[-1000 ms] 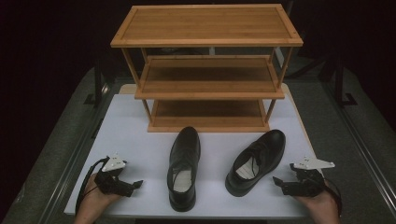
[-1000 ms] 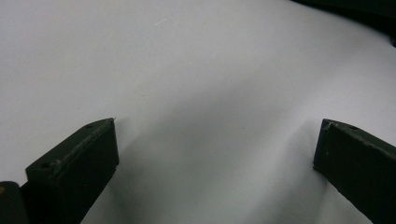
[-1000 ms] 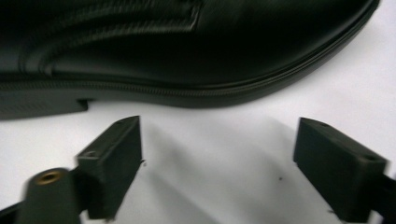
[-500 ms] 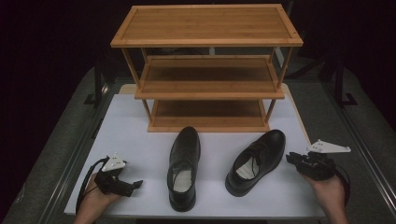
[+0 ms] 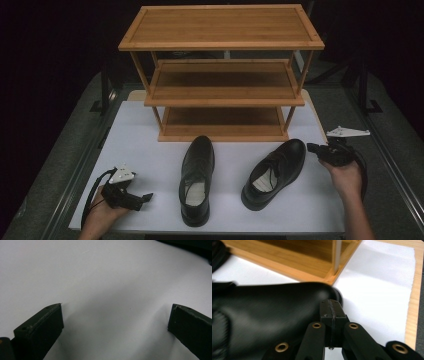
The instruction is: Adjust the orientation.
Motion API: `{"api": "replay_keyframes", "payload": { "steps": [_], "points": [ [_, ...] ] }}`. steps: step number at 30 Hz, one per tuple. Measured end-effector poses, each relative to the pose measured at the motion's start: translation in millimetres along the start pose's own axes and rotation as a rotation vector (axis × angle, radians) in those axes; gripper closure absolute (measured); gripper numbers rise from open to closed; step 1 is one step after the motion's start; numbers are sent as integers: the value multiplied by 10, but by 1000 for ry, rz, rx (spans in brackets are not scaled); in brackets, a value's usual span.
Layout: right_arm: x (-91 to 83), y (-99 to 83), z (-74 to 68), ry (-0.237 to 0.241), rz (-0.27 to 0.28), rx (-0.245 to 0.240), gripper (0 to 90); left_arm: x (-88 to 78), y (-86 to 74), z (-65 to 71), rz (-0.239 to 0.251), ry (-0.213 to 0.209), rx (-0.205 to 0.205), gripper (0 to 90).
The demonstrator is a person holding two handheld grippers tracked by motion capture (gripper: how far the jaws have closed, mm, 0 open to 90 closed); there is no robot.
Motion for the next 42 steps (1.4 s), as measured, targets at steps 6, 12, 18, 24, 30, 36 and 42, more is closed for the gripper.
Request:
{"api": "replay_keyframes", "payload": {
  "steps": [6, 12, 18, 24, 30, 36, 42],
  "points": [
    [200, 47, 156, -2, -21, 42, 897, 0, -1, 0, 1, -1, 0, 0],
    [349, 41, 257, 4, -43, 58, 897, 0, -1, 0, 0, -1, 0, 0],
    [453, 0, 241, 30, -71, 51, 898, 0, -1, 0, 0, -1, 0, 0],
    [443, -4, 231, 27, -69, 48, 899, 0, -1, 0, -1, -1, 0, 0],
    [424, -20, 144, 38, -76, 38, 900, 0, -1, 0, 0, 0, 1, 0],
    [390, -51, 4, 51, -76, 22, 900, 0, -2, 0, 0, 0, 1, 0],
    [354, -72, -172, 72, -90, -13, 900, 0, -2, 0, 0, 0, 1, 0]
  ]
}}
Point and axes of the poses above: each handheld gripper's, and its own axes: x roughly forward along the jaws, y roughly out of its top, z roughly to its right, the point moved 5 cm from there along x, roughly forward along the jaws, and after that the axes turned 7 degrees about -y, right-handed, at the moved point
